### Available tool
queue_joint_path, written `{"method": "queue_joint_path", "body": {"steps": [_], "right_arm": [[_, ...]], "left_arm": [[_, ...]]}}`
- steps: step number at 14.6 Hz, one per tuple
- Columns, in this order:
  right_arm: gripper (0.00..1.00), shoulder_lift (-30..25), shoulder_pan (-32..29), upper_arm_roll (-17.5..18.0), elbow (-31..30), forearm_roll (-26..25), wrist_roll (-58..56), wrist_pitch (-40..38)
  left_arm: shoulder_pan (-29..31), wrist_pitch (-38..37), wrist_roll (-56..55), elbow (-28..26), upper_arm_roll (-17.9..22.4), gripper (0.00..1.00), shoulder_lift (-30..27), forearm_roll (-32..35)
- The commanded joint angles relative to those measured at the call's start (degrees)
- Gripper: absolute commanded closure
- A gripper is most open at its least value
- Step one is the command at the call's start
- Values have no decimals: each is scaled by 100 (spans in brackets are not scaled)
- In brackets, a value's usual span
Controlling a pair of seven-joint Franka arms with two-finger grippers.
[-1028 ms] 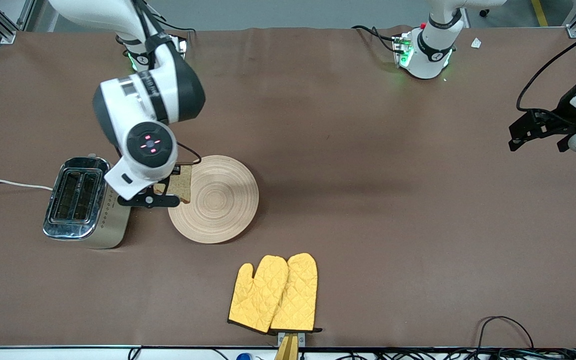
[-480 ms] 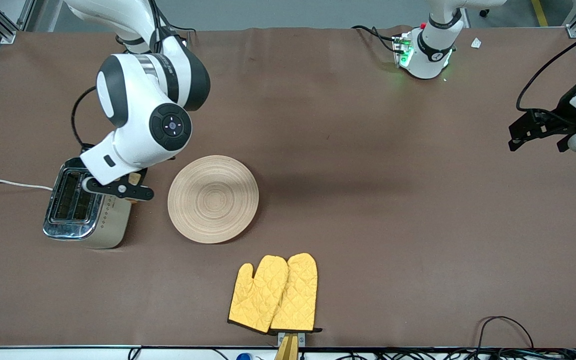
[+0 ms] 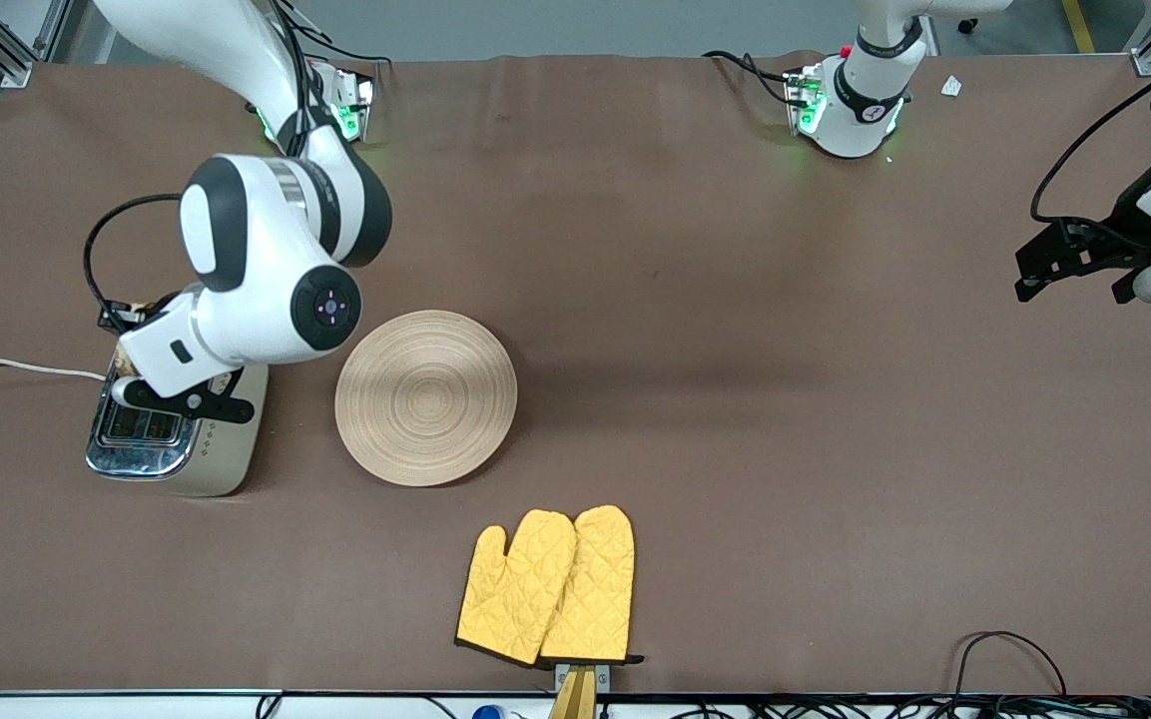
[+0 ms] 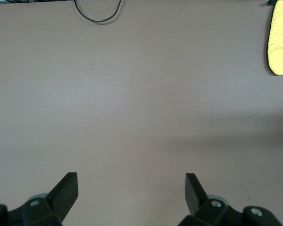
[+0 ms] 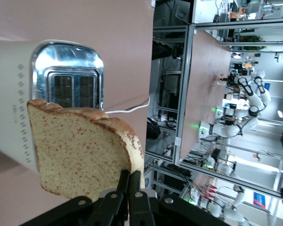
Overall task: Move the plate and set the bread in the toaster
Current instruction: 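Lower the bread into the toaster slot with the right gripper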
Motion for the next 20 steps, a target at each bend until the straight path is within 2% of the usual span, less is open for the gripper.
{"method": "queue_joint_path", "body": {"steps": [1,20], "right_arm": [[100,28,-293,53,-117,-281,0,60],[98,468,-813,70,-196,-133,123,465]], "left_arm": [[-21,-94,77,70,19,0,4,40],[-74,-94,7,78,10,0,4,57]]}}
